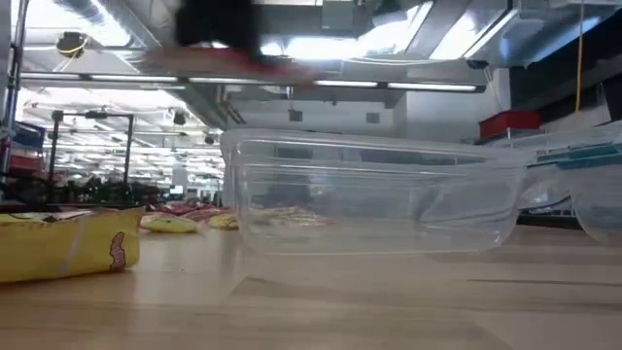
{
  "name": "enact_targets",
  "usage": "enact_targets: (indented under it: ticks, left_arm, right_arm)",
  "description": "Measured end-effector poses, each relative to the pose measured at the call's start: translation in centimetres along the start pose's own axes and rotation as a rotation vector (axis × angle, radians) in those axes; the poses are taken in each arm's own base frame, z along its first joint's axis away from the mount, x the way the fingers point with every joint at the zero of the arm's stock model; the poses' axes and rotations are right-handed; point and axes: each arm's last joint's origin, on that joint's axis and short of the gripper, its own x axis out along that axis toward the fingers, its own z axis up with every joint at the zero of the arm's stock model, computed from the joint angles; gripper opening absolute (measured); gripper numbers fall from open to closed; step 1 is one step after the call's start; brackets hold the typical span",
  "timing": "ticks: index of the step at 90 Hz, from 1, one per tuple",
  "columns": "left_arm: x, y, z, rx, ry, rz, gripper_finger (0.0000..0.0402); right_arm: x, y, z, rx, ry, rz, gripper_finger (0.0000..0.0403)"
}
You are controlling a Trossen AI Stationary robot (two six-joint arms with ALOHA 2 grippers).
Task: Sort candy
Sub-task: Put the pink candy into the top rectangular transparent food container
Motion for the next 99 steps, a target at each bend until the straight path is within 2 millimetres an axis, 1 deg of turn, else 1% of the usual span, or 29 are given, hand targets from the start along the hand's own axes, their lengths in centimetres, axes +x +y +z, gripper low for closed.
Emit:
enact_targets:
  ticks: [6, 12, 23, 35, 41, 47, 62, 69, 75, 87, 93, 99]
  left_arm:
    - [1.5, -0.3, 1.0, 0.030, -0.076, -0.037, 0.0005]
    - [3.5, -0.3, 1.3, 0.061, -0.097, -0.050, 0.0005]
    - [7.0, -0.1, 0.5, 0.101, -0.049, -0.062, 0.0005]
    - [9.5, 0.2, -0.5, 0.105, 0.020, -0.060, 0.0006]
    - [10.4, 0.1, -1.1, 0.103, 0.041, -0.054, 0.0014]
    - [10.9, 0.1, -1.5, 0.104, 0.064, -0.072, 0.0030]
    - [11.4, 0.2, -1.7, 0.090, 0.089, -0.081, 0.0077]
    - [10.7, 0.5, -1.3, 0.088, 0.097, -0.077, 0.0090]
    - [9.2, 0.8, -0.2, 0.073, 0.114, -0.058, 0.0095]
    - [4.5, 1.2, 2.0, 0.014, 0.154, 0.001, 0.0097]
    - [2.1, 1.2, 2.2, -0.030, 0.178, 0.046, 0.0097]
    - [-0.1, 1.3, 1.8, -0.125, 0.207, 0.092, 0.0097]
  right_arm:
    - [-0.7, -0.1, 0.2, 0.004, -0.031, -0.030, 0.0193]
    - [-0.9, -0.1, 0.2, 0.004, -0.044, -0.055, 0.0193]
    - [-0.7, -0.1, 0.2, 0.016, -0.043, -0.061, 0.0193]
    - [-0.6, 0.0, 0.1, 0.027, -0.037, -0.053, 0.0193]
    - [-0.6, 0.0, 0.1, 0.028, -0.040, -0.058, 0.0193]
    - [-0.6, 0.0, 0.2, 0.031, -0.042, -0.057, 0.0193]
    - [-0.6, 0.0, 0.2, 0.037, -0.043, -0.057, 0.0193]
    - [-0.6, 0.0, 0.2, 0.037, -0.043, -0.057, 0.0193]
    - [-0.6, 0.0, 0.2, 0.038, -0.044, -0.056, 0.0193]
    - [-0.6, 0.0, 0.2, 0.039, -0.044, -0.056, 0.0193]
    - [-0.6, 0.0, 0.2, 0.039, -0.043, -0.056, 0.0193]
    - [-0.6, 0.0, 0.2, 0.040, -0.044, -0.056, 0.0193]
